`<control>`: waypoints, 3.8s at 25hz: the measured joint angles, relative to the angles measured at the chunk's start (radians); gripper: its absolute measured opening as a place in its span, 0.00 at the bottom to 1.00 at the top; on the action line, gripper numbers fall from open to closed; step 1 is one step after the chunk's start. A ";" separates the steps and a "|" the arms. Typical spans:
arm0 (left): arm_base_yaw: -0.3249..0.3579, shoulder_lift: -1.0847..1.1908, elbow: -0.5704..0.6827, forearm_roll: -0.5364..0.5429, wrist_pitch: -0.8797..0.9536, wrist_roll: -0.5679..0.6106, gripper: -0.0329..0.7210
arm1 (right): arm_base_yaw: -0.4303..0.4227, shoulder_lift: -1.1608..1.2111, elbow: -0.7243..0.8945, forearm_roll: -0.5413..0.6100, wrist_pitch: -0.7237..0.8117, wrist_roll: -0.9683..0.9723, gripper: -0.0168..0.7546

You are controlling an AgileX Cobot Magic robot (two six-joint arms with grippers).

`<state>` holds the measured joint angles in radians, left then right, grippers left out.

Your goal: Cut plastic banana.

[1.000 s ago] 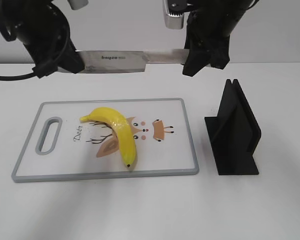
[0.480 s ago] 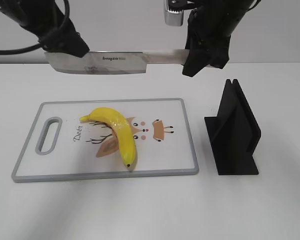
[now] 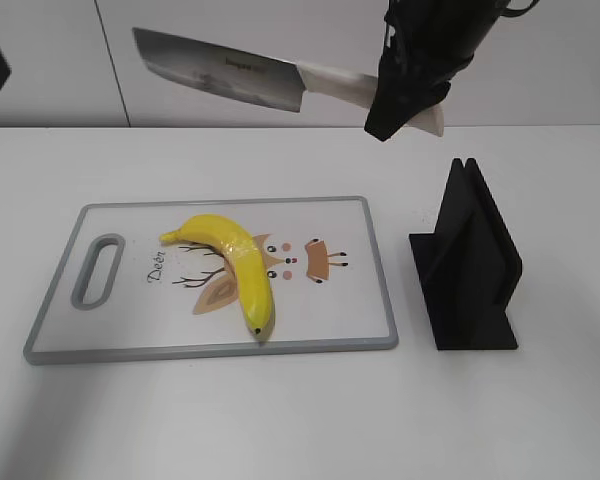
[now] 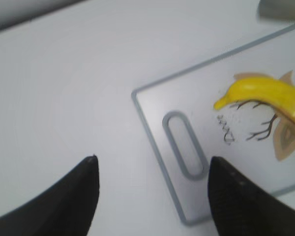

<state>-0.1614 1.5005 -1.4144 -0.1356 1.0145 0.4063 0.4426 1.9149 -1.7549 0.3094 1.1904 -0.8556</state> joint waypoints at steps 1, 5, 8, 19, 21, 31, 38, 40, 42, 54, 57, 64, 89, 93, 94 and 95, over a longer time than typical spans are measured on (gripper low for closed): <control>0.011 -0.004 0.000 0.023 0.055 -0.048 0.90 | 0.000 0.000 0.000 0.000 0.002 0.080 0.24; 0.052 -0.008 0.000 0.072 0.192 -0.184 0.88 | 0.000 -0.001 0.000 0.000 0.026 0.278 0.24; 0.057 -0.027 0.023 0.077 0.198 -0.214 0.87 | 0.000 -0.004 0.001 0.000 0.028 0.404 0.24; 0.057 -0.364 0.359 0.059 0.202 -0.228 0.82 | 0.000 -0.226 0.285 0.004 -0.049 0.657 0.24; 0.057 -0.453 0.420 0.059 0.202 -0.241 0.82 | 0.000 -0.287 0.365 0.004 -0.106 0.699 0.24; 0.057 -0.915 0.719 0.059 0.157 -0.249 0.82 | 0.000 -0.523 0.632 -0.117 -0.200 0.997 0.24; 0.057 -1.241 0.869 0.063 0.159 -0.260 0.82 | 0.000 -0.623 0.712 -0.230 -0.186 1.150 0.24; 0.057 -1.328 0.886 0.063 0.159 -0.267 0.82 | 0.000 -0.631 0.728 -0.234 -0.183 1.167 0.24; 0.057 -1.401 0.891 0.063 0.158 -0.270 0.82 | 0.000 -0.633 0.745 -0.239 -0.183 1.189 0.24; 0.057 -1.505 0.922 0.064 0.091 -0.275 0.81 | 0.000 -0.633 0.799 -0.296 -0.222 1.248 0.24; 0.057 -1.505 0.923 0.064 0.090 -0.275 0.81 | 0.000 -0.631 0.799 -0.292 -0.246 1.250 0.24; 0.057 -1.505 0.923 0.064 0.090 -0.275 0.81 | 0.000 -0.558 0.799 -0.284 -0.251 1.250 0.24; 0.057 -1.505 0.923 0.064 0.087 -0.275 0.81 | 0.000 -0.400 0.799 -0.228 -0.243 1.227 0.24; 0.057 -1.505 0.923 0.064 0.087 -0.275 0.81 | 0.000 -0.399 0.799 -0.228 -0.243 1.227 0.24; 0.057 -1.505 0.923 0.064 0.087 -0.275 0.81 | 0.000 -0.399 0.799 -0.228 -0.243 1.227 0.24; 0.057 -1.505 0.923 0.064 0.087 -0.275 0.81 | 0.000 -0.399 0.799 -0.228 -0.243 1.227 0.24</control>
<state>-0.1043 -0.0050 -0.4911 -0.0720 1.1016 0.1308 0.4426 1.5159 -0.9557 0.0818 0.9477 0.3715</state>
